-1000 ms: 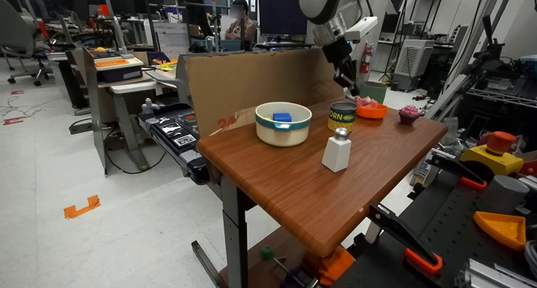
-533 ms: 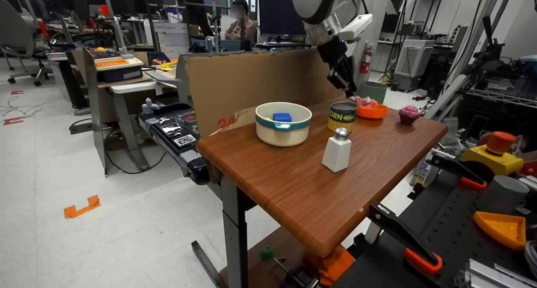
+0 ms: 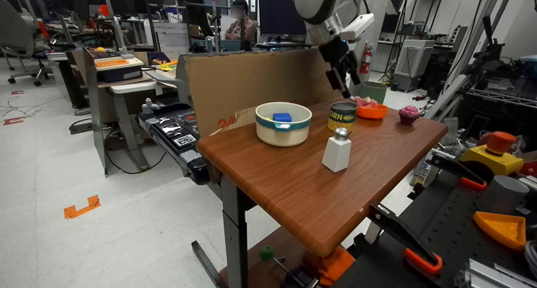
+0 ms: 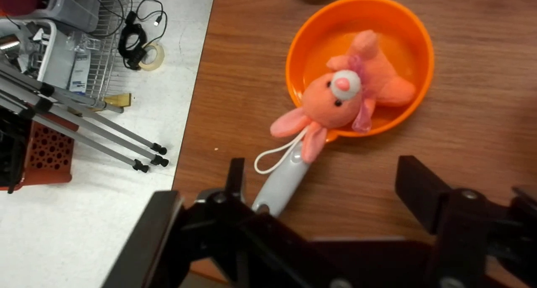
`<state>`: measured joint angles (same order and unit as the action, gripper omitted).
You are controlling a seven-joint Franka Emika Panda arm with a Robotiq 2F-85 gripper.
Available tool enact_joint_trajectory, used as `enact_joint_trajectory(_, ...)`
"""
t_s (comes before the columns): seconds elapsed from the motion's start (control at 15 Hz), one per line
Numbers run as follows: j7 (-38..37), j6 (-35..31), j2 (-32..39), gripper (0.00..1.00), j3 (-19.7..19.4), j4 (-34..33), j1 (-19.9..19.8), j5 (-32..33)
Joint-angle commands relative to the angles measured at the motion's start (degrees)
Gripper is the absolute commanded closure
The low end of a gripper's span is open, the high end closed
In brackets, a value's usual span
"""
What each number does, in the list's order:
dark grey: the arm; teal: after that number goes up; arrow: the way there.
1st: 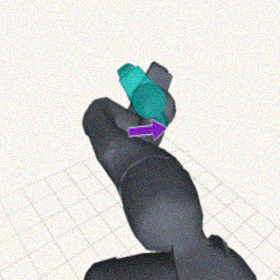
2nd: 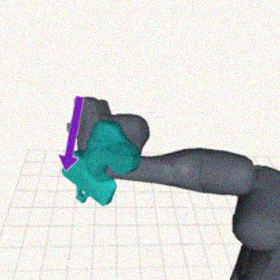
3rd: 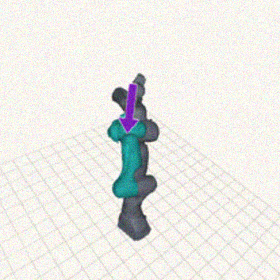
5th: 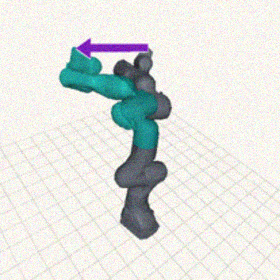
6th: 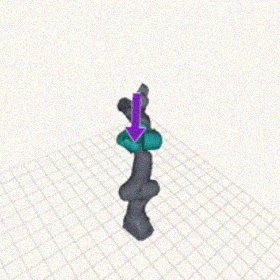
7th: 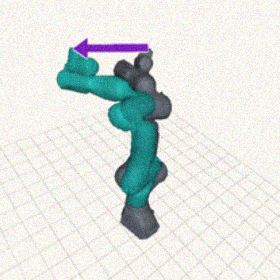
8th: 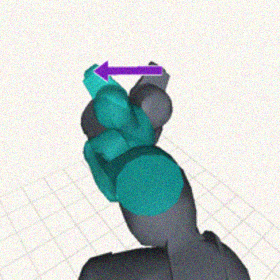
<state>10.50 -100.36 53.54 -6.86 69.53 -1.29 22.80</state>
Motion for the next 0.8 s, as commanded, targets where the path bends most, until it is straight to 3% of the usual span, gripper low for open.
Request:
enact_joint_trajectory(0.0,-1.8,-0.9,-3.1,0.00,-0.7,4.2,1.1,1.7)
enact_joint_trajectory(0.73,-7.9,-2.4,-6.6,0.00,-1.0,11.1,3.2,5.6)
